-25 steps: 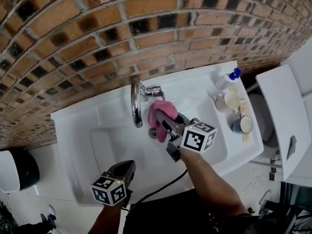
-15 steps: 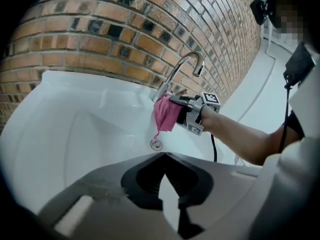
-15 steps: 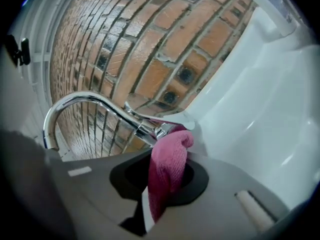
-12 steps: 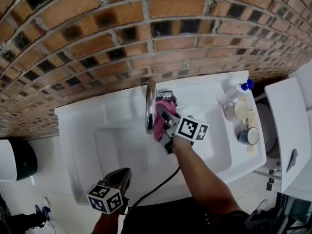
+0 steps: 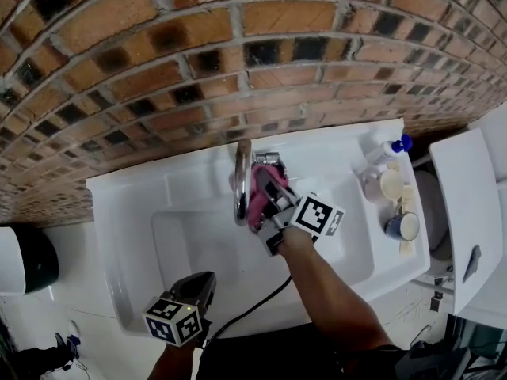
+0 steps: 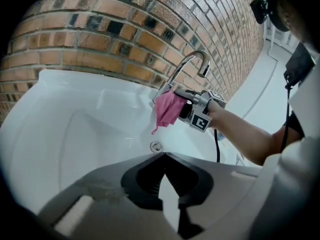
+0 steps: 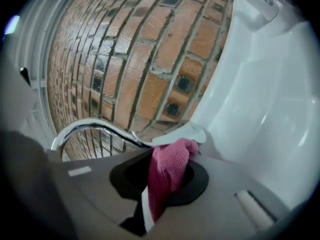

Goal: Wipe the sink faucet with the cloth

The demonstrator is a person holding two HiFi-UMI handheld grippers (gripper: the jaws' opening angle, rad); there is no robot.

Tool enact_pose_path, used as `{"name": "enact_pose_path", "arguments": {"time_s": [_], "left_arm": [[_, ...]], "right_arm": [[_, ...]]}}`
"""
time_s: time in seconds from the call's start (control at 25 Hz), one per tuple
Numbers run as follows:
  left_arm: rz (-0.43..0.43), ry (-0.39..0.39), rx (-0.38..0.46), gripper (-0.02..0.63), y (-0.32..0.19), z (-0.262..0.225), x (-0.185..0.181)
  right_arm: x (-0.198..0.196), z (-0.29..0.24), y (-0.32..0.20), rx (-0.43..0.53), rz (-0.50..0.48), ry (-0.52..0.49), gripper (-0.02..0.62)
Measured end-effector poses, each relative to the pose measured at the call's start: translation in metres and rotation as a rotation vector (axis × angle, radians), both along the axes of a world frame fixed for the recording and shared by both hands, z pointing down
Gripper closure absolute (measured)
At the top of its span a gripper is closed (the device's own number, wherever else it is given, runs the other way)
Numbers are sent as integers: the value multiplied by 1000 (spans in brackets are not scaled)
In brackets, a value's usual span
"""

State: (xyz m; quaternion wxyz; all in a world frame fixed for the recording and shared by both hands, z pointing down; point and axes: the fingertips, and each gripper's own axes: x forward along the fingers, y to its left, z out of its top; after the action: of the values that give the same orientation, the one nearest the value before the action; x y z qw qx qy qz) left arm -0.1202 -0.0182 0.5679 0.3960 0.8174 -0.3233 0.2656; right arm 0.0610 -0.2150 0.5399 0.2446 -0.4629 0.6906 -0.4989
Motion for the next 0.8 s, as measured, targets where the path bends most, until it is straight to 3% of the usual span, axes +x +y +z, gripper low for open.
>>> {"name": "enact_pose_path", "arguments": {"time_s": [0.28,0.48,0.68,0.8], "left_arm": [[9,-2,-11,601,3,1,3],[-8,-6,-9,601,3,1,-1],[-28,-9,1,601,4,-2,-5],[-48,-15,4,601,11,-6,-11]], "right_arm": [[5,-3,-6,4,35,6,548],[-7,-3,-2,51,-24,39,548],[-15,34,3,-22,-63,126,548],[-18,39,-5,-29,-51,107,548]]}}
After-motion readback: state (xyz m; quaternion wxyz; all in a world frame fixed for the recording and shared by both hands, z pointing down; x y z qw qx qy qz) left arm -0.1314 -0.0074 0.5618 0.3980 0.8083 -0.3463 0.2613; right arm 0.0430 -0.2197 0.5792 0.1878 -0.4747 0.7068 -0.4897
